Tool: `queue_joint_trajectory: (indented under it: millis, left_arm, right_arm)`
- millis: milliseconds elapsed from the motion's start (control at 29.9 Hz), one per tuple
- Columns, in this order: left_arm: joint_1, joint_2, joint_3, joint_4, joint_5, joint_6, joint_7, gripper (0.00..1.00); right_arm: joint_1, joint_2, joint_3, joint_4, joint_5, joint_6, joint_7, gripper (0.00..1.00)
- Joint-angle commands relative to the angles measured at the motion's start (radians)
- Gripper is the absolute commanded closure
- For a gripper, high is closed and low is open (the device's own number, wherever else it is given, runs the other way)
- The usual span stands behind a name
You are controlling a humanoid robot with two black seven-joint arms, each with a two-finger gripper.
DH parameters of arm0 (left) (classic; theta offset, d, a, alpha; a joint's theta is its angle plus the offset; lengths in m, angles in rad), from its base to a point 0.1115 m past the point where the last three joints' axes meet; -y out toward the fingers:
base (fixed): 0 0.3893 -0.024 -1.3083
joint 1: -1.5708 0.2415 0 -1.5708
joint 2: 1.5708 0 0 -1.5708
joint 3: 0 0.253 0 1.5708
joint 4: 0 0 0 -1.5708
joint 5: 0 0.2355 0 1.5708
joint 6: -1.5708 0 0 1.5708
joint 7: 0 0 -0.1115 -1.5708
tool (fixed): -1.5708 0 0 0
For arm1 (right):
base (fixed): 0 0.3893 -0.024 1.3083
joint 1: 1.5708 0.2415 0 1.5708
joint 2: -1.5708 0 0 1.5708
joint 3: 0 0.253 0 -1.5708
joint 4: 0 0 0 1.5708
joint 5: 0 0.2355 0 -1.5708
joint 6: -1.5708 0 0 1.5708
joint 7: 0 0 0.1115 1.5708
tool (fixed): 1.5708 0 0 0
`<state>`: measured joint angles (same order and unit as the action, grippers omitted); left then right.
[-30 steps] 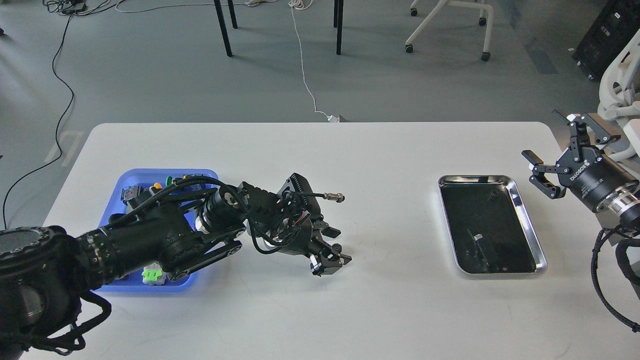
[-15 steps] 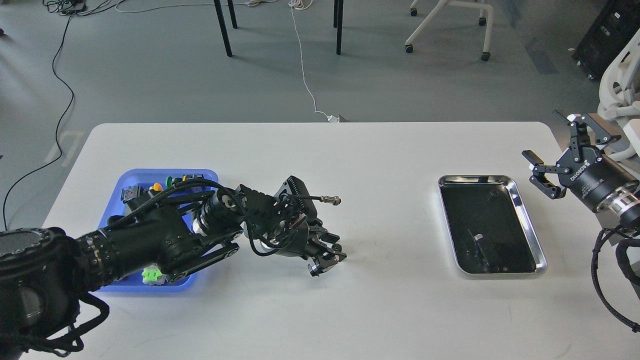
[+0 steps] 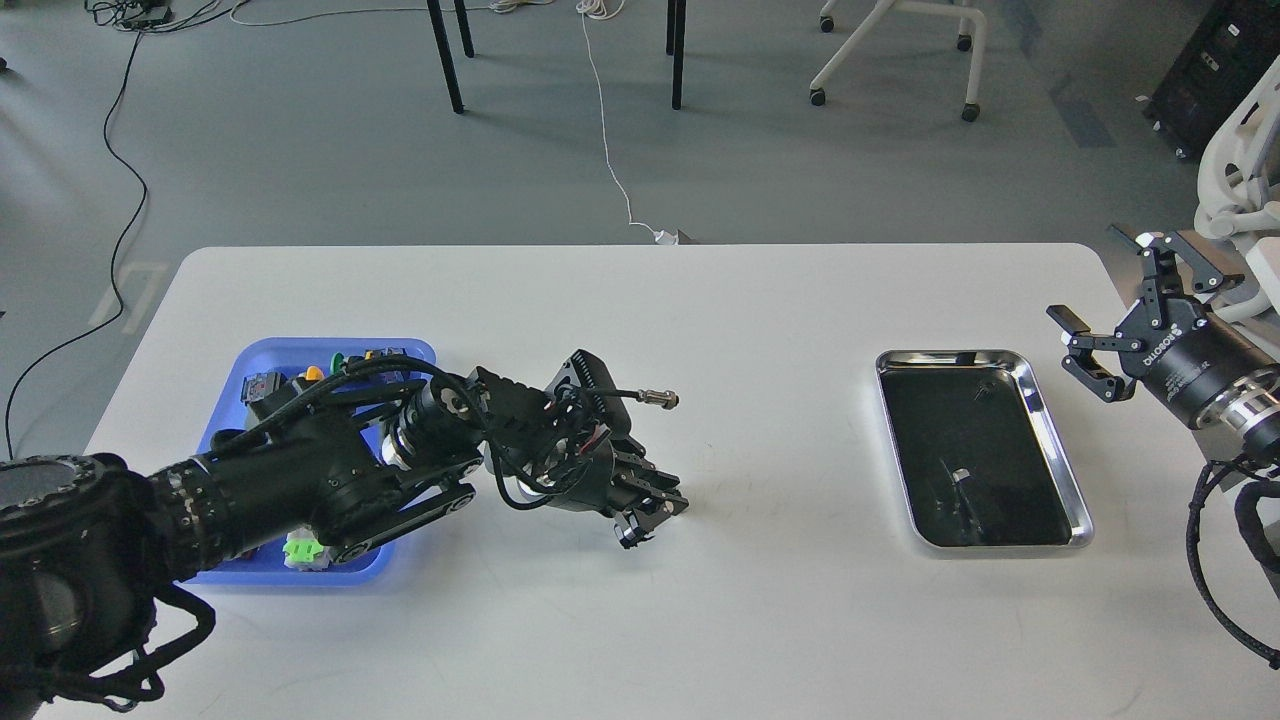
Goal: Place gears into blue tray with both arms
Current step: 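Lower the left gripper and grasp the black gear on the table, then carry the gear with the left gripper into the blue tray and release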
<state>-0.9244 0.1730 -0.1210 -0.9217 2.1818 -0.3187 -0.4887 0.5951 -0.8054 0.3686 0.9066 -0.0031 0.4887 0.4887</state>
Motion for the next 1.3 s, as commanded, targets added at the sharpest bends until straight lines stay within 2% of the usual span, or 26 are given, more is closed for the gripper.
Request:
queue_joint_trajectory:
  millis: [0, 200, 401, 635, 802, 902, 1136, 1270]
  left_arm:
    - [-0.025, 0.054, -0.011, -0.025, 0.0, 0.01, 0.0, 0.86]
    - [-0.079, 0.207, -0.041, -0.092, 0.0, 0.01, 0.0, 0.86]
    - [-0.074, 0.433, -0.068, -0.149, 0.0, 0.012, 0.0, 0.85]
    - [0.035, 0.623, -0.062, -0.184, 0.0, 0.01, 0.0, 0.85]
    - [0.094, 0.684, -0.062, -0.17, 0.0, 0.009, 0.0, 0.84]
    - [0.113, 0.688, -0.062, -0.158, 0.0, 0.009, 0.0, 0.84]
    - [0.13, 0.671, -0.054, -0.028, 0.0, 0.009, 0.0, 0.83]
    - [0.13, 0.671, -0.054, -0.012, 0.0, 0.009, 0.0, 0.83]
  right_arm:
    - [0.0, 0.002, 0.001, 0.002, 0.0, 0.0, 0.0, 0.02]
    - [0.0, 0.002, 0.001, 0.0, 0.0, 0.0, 0.0, 0.02]
    - [0.0, 0.002, -0.004, -0.002, 0.0, 0.0, 0.0, 0.02]
    - [0.0, 0.008, -0.005, 0.002, -0.002, 0.0, 0.0, 0.02]
    - [0.0, 0.011, -0.005, 0.002, -0.002, 0.0, 0.0, 0.02]
    - [0.0, 0.011, -0.007, 0.002, -0.002, 0.0, 0.0, 0.02]
    - [0.0, 0.011, -0.007, 0.006, -0.002, 0.0, 0.0, 0.02]
    - [0.0, 0.009, -0.008, 0.003, -0.002, 0.0, 0.0, 0.02]
